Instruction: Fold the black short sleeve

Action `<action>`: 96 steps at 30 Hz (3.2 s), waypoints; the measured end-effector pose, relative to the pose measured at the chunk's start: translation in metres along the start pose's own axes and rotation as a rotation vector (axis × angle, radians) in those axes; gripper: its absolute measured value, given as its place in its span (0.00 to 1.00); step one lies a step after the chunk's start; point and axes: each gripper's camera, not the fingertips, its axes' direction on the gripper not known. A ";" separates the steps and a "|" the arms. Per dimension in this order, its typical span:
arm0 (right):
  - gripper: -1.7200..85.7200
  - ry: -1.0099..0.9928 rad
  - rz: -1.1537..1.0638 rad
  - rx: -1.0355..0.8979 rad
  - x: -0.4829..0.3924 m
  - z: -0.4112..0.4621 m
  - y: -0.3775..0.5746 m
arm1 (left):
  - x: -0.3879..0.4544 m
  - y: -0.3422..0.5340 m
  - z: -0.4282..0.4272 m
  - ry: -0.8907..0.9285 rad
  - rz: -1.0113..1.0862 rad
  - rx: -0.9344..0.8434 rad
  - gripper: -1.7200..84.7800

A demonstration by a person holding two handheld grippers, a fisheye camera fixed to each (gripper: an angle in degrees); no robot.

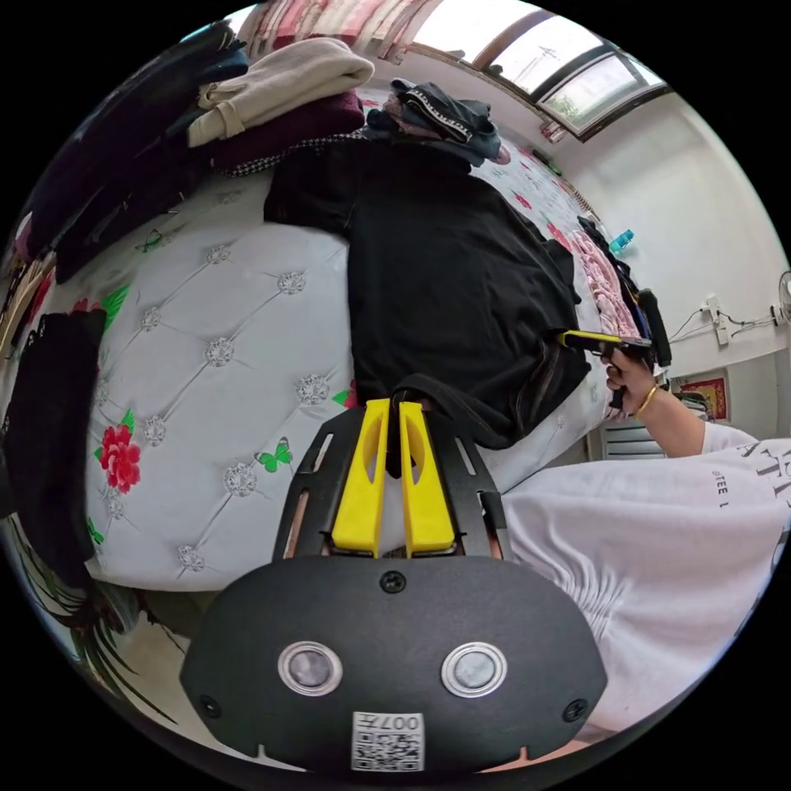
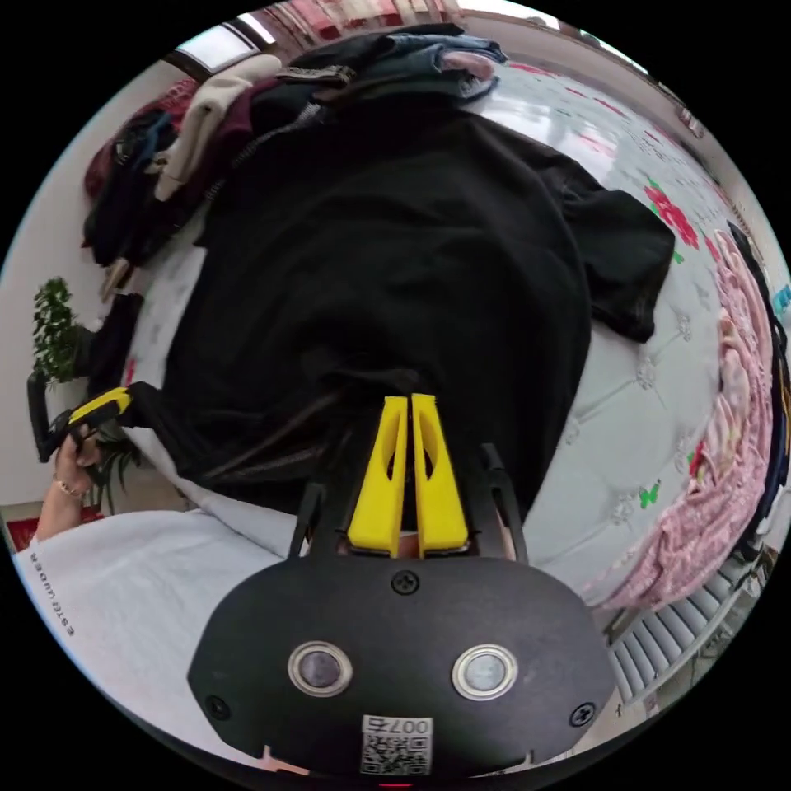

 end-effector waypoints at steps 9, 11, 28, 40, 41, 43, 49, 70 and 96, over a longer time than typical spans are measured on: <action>0.02 -0.160 0.178 0.255 0.074 -0.092 0.168 | 0.012 0.068 -0.007 0.112 0.223 -0.104 0.08; 0.02 -0.141 0.220 0.209 0.074 -0.084 0.193 | 0.005 0.079 -0.007 0.114 0.189 -0.105 0.09; 0.02 -0.121 0.387 0.269 0.082 -0.080 0.297 | 0.010 0.062 0.041 -0.007 0.228 -0.291 0.01; 0.02 -0.366 0.115 0.733 0.125 -0.247 0.342 | -0.047 0.139 -0.169 0.692 0.038 0.625 0.01; 0.02 -0.395 0.079 0.773 0.126 -0.267 0.354 | -0.044 0.143 -0.178 0.698 0.060 0.649 0.01; 0.02 -0.466 0.034 0.800 0.130 -0.296 0.371 | -0.030 0.158 -0.210 0.725 0.104 0.708 0.01; 0.02 -0.405 -0.150 0.802 0.132 -0.350 0.387 | -0.003 0.167 -0.251 0.557 0.197 0.716 0.01; 0.02 -0.225 -0.383 1.129 0.137 -0.486 0.247 | 0.030 0.051 -0.358 0.526 0.341 1.031 0.01; 0.02 -0.321 0.014 0.443 0.189 -0.180 0.311 | -0.030 0.167 0.010 0.601 -0.284 0.271 0.05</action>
